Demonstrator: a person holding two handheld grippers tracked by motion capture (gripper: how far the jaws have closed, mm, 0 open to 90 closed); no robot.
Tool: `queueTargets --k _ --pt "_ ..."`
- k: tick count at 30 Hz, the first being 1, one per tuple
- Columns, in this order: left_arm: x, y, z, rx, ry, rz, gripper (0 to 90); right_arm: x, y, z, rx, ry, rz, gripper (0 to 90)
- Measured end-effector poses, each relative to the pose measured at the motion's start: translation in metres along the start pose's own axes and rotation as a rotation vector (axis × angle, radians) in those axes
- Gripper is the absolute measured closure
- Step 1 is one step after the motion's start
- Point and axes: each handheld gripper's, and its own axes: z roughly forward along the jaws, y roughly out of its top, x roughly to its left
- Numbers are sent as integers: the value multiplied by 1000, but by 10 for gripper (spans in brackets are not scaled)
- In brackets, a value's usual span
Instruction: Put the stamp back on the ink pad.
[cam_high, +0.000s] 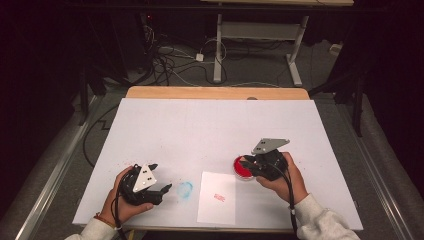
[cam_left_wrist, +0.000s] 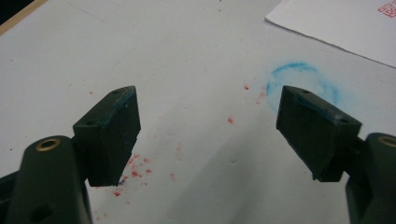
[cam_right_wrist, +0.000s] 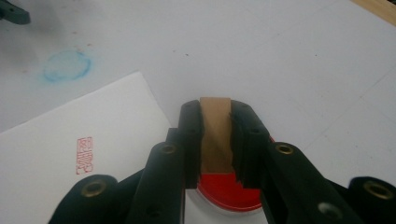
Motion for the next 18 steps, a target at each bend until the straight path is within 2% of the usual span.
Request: queueTargets --k 9,18 --pt "0 0 2 9 -3 5 211 -9 -7 21 53 -17 33 753" --pt "0 0 2 14 -8 7 211 -15 -14 35 95 -21 59 749"
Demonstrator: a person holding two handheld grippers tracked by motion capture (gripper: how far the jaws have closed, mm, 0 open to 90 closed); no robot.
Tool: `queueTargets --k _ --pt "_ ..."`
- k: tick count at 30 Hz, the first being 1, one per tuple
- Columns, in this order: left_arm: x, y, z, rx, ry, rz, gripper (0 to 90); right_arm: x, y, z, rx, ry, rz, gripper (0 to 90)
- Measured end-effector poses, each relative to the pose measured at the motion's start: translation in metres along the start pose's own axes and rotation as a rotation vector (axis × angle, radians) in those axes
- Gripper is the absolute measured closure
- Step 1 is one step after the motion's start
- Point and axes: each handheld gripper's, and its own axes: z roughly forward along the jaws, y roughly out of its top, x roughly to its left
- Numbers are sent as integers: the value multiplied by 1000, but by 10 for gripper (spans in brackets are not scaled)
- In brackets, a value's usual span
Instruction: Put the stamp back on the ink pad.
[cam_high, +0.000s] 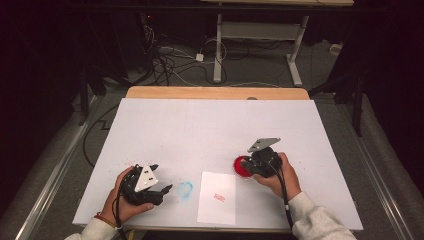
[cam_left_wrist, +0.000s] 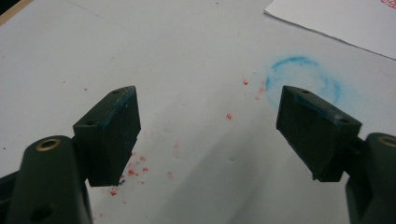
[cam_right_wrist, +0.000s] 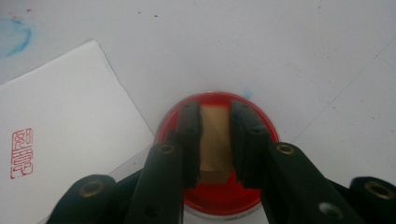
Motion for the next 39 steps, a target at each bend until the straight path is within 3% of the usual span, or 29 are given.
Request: queueTargets --k 27,32,39 --pt "0 0 0 -4 -1 -1 212 1 -1 0 -2 -6 -8 753" --pt "0 0 0 -2 -1 1 212 -1 1 -11 -53 -4 7 699" --pt "0 1 0 -1 1 3 212 4 5 -23 -119 -30 -30 609"
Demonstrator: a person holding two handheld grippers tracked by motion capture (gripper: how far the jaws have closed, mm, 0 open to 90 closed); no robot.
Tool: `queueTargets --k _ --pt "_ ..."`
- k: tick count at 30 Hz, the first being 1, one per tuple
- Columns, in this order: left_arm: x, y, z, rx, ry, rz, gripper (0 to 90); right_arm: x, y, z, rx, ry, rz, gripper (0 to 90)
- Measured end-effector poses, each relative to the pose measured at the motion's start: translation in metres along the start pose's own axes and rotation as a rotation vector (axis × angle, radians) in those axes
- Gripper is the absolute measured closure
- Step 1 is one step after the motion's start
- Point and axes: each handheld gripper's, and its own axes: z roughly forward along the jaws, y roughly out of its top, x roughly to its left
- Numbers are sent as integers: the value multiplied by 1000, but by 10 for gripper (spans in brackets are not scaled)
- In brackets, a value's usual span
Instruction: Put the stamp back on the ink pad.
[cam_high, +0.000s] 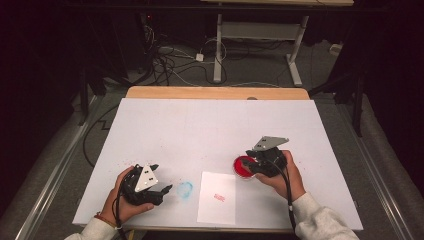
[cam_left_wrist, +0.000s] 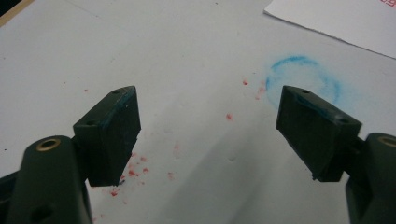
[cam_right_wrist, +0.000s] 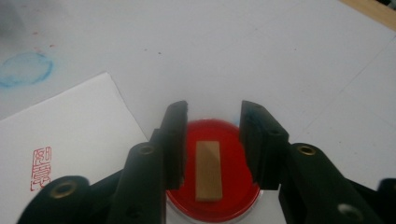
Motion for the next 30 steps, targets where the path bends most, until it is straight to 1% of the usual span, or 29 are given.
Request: queueTargets --k 2,5,9,12,13,14,16,18,23,27,30 --pt "0 0 0 0 1 0 212 2 1 -1 -13 -4 -12 562" --pt "0 0 0 1 1 0 212 4 3 -4 -35 -22 -26 489" --pt "0 0 0 1 1 0 212 5 4 -7 -65 -35 -21 423" --pt "0 0 0 2 1 1 212 5 4 -8 -92 -37 -5 363" --pt "0 0 0 1 1 0 212 5 4 -9 -96 -52 -5 327" --pt "0 0 0 1 1 0 212 5 4 -9 -101 -59 -2 311" --pt "0 0 0 1 1 -1 212 5 4 -10 -115 -66 4 271" --pt "0 0 0 2 1 0 212 6 4 -10 -119 -76 5 242" --pt "0 0 0 1 0 0 212 7 5 -12 -143 -86 9 195" --pt "1 0 0 1 2 0 212 7 5 -16 -162 -79 5 234" --pt "0 0 0 -3 3 -1 212 6 6 -21 -180 -83 4 229"
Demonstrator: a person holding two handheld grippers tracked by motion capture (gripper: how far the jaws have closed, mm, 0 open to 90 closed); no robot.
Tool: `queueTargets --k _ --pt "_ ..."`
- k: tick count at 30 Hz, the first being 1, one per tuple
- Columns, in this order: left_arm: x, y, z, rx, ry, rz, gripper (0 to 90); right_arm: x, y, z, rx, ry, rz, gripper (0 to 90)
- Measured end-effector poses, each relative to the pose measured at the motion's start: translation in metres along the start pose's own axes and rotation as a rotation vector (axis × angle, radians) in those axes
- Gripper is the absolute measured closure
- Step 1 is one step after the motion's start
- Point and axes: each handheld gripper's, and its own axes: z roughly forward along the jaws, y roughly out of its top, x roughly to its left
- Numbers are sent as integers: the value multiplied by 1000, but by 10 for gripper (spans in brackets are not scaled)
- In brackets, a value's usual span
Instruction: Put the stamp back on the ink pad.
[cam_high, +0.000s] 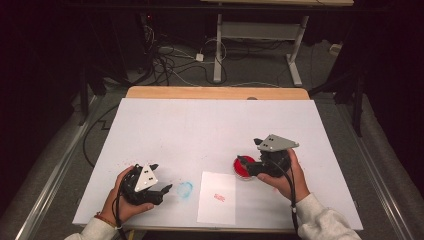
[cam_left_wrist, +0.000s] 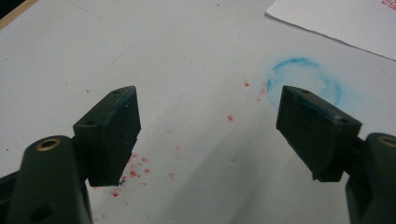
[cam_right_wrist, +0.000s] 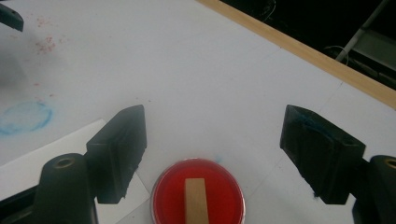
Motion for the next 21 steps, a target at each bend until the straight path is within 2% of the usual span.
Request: queueTargets --k 7,15,21 --pt "0 0 0 0 5 4 211 2 1 -10 -30 -43 -32 208" --pt "0 0 0 -2 6 3 211 5 0 -22 -38 -73 -79 201" --pt "0 0 0 -3 7 4 211 6 -3 -33 -47 -88 -92 202"
